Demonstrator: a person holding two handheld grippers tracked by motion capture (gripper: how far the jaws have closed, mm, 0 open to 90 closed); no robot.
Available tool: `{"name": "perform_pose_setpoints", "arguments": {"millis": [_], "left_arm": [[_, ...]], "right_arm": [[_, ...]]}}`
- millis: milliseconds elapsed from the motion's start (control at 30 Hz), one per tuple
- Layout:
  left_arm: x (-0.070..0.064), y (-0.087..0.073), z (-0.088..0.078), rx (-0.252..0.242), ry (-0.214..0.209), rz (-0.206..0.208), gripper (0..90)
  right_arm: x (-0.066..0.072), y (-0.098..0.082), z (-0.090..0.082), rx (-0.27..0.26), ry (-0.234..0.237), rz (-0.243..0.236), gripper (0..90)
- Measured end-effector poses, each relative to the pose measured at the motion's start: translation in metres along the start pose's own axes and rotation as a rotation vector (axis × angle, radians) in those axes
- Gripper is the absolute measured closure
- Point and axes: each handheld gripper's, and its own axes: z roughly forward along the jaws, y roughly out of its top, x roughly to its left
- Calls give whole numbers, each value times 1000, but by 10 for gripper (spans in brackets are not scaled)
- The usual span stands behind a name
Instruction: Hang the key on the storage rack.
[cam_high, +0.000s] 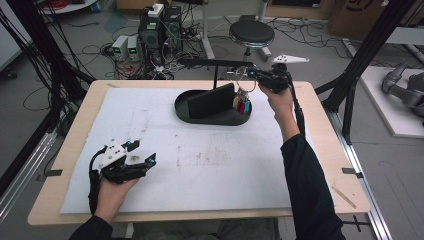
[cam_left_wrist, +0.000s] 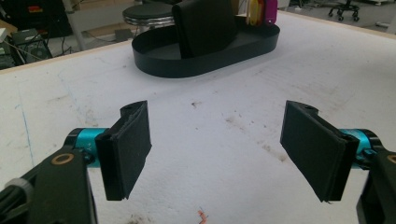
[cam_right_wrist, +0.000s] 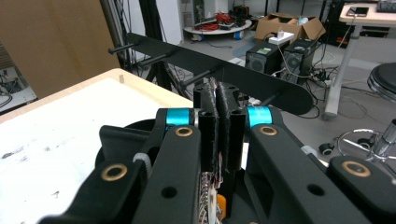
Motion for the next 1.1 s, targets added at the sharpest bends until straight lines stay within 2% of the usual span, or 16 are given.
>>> {"name": "perform_pose_setpoints", "arguments": {"millis": [467, 567, 833, 1100], "left_arm": [[0, -3, -5, 3, 13, -3, 244], [0, -3, -5, 4, 12, -1, 244], [0, -4, -7, 4, 13, 0, 244], [0, -4, -7, 2, 15, 0, 244]], "right_arm": [[-11, -10, 10, 41, -81, 60, 881], [-12, -11, 10, 35, -88, 73, 881], [-13, -13, 13, 39, -100, 78, 874], [-12, -13, 14, 61, -131, 69, 873]]}}
